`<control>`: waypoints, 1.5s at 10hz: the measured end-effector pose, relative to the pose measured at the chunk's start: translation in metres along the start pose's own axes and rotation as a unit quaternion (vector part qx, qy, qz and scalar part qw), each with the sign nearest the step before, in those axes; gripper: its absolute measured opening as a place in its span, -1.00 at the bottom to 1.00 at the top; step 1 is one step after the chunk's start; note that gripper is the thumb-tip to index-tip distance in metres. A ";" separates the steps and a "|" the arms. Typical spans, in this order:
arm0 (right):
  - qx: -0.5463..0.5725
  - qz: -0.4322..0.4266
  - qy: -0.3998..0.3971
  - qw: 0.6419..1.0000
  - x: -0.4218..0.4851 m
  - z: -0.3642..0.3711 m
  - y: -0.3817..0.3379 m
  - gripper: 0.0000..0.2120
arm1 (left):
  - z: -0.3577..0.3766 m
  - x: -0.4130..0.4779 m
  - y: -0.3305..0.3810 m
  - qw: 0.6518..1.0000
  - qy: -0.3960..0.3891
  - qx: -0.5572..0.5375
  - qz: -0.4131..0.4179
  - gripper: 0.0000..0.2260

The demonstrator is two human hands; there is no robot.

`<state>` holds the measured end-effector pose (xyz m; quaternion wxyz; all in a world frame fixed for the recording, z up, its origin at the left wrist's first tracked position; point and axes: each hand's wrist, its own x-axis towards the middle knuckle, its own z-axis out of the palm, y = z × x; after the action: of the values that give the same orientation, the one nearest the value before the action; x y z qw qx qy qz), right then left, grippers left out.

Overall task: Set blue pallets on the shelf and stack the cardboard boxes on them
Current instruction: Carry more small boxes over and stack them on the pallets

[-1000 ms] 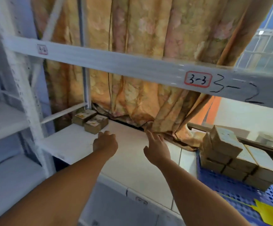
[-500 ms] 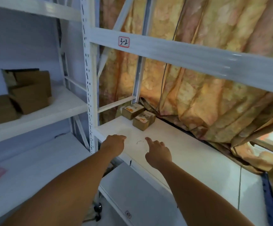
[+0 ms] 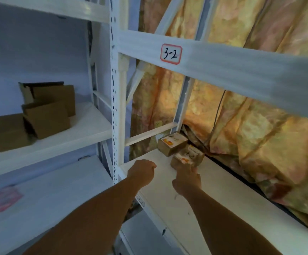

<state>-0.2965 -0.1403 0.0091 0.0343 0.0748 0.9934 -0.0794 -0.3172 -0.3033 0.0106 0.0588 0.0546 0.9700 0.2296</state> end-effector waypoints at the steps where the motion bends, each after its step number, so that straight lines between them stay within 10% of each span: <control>1: -0.003 -0.008 -0.014 1.000 0.037 0.001 -0.009 -0.39 | -0.007 0.030 -0.003 1.000 -0.020 -0.003 -0.007 -0.66; 7: 0.014 0.181 -0.089 0.979 0.127 0.011 -0.032 -0.42 | -0.005 0.163 -0.030 0.972 -0.084 0.094 0.199 -0.72; 10: -0.009 0.236 -0.133 0.963 0.122 0.023 -0.018 -0.50 | 0.019 0.186 -0.012 0.935 -0.089 0.157 0.306 -0.45; 15: 0.059 0.317 -0.064 0.944 0.077 0.028 -0.003 -0.51 | 0.028 0.195 -0.002 0.945 -0.130 0.182 0.241 -0.17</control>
<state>-0.3712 -0.1372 -0.0240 0.1166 0.3825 0.9077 -0.1273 -0.5060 -0.2666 -0.0322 0.1168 0.3255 0.9371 0.0478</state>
